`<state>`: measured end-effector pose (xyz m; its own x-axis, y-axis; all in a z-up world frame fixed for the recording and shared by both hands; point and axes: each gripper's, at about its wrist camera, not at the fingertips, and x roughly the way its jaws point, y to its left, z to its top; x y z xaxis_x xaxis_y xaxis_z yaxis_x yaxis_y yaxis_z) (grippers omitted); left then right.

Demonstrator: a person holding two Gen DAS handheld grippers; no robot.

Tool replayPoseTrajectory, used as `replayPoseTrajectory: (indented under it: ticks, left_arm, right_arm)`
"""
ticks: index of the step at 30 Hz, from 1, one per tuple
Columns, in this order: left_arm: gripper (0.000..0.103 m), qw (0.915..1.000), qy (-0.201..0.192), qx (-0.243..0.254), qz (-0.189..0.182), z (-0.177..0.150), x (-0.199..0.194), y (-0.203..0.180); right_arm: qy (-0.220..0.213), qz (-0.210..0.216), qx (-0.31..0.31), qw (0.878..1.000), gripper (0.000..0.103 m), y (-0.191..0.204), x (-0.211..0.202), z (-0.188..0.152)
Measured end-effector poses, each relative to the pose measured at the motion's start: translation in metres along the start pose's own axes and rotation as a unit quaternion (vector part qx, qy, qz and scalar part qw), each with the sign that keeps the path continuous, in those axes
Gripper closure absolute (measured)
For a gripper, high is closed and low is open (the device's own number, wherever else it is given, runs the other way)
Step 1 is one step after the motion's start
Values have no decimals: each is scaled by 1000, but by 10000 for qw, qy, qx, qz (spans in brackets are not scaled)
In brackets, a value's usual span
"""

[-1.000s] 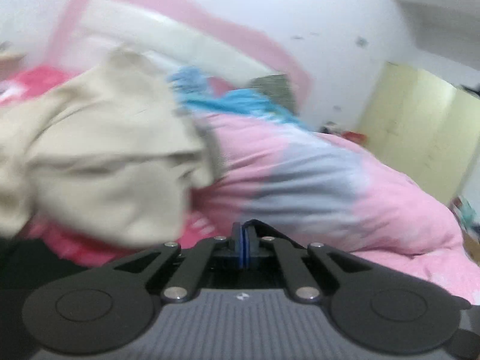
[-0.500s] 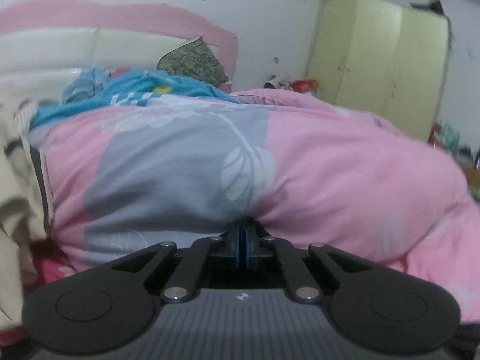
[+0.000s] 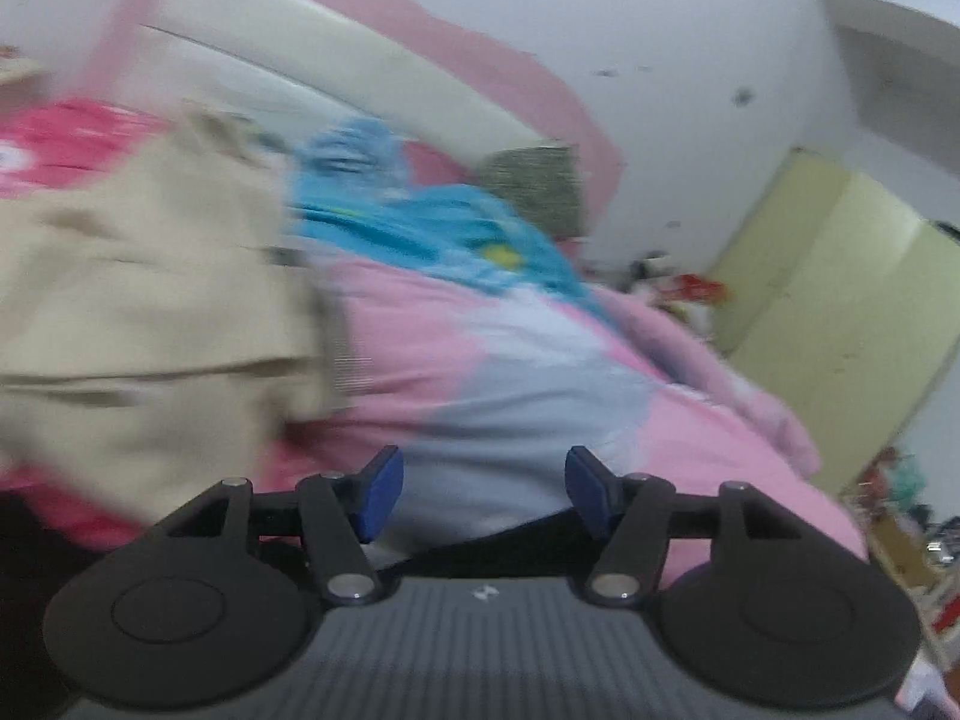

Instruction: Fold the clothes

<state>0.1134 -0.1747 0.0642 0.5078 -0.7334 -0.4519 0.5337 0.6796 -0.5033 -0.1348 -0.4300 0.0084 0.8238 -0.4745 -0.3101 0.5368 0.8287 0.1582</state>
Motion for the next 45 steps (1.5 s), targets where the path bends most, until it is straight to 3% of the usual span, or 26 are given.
replayPoseTrajectory:
  ticks: [1, 3, 6, 9, 12, 16, 20, 25, 29, 33, 37, 40, 41, 43, 45]
  left_arm:
    - [42, 9997, 15, -55, 244, -1, -31, 13]
    - [41, 9966, 24, -262, 778, -10, -101, 45]
    - [41, 9836, 84, -687, 1665, -39, -198, 91]
    - [41, 9671, 439, -1234, 2179, -98, -267, 120]
    - [44, 9539, 904, -1622, 2358, -174, -299, 133]
    - [51, 9315, 1411, -1413, 3041, -253, -309, 137]
    - [51, 9223, 1651, -1020, 3343, -288, -307, 143]
    - [52, 9210, 1734, -525, 3450, -305, -302, 145]
    - [53, 9248, 1688, -426, 3383, -308, -306, 142]
    - [57, 9281, 1676, -350, 3307, -319, -312, 136]
    - [72, 9300, 1704, -147, 3252, -322, -309, 130]
    - [90, 9273, 1666, 46, 3352, -325, -303, 124]
    - [100, 9263, 1642, 98, 3390, -325, -303, 122]
    - [101, 9257, 1585, 110, 3431, -322, -304, 119]
    - [101, 9239, 1506, 42, 3517, -318, -311, 119]
  right_arm:
    - [-127, 63, 55, 9999, 60, -2, -9, 4]
    - [-291, 332, 207, 9988, 59, -7, -29, 13]
    - [33, 995, 485, 9938, 56, -13, -48, 20]
    - [1092, 1757, 871, 9745, 56, -18, -50, 14]
    - [2376, 2078, 1047, 9431, 56, -20, -49, -10]
    - [3608, 1866, 666, 9113, 55, -22, -54, -46]
    - [4219, 1436, 249, 8948, 55, -26, -62, -66]
    - [4675, 1312, -61, 8742, 55, -21, -61, -84]
    - [5105, 1206, 335, 8507, 56, -33, -64, -97]
    - [5181, 1105, 518, 8466, 56, -38, -66, -98]
    - [5290, 1096, 464, 8402, 56, -37, -71, -100]
    - [5283, 1165, 146, 8409, 59, -33, -77, -100]
    - [5264, 1185, 94, 8419, 61, -33, -79, -99]
    - [5218, 1221, 48, 8443, 83, -35, -80, -98]
    - [5171, 1257, 2, 8466, 96, -37, -82, -96]
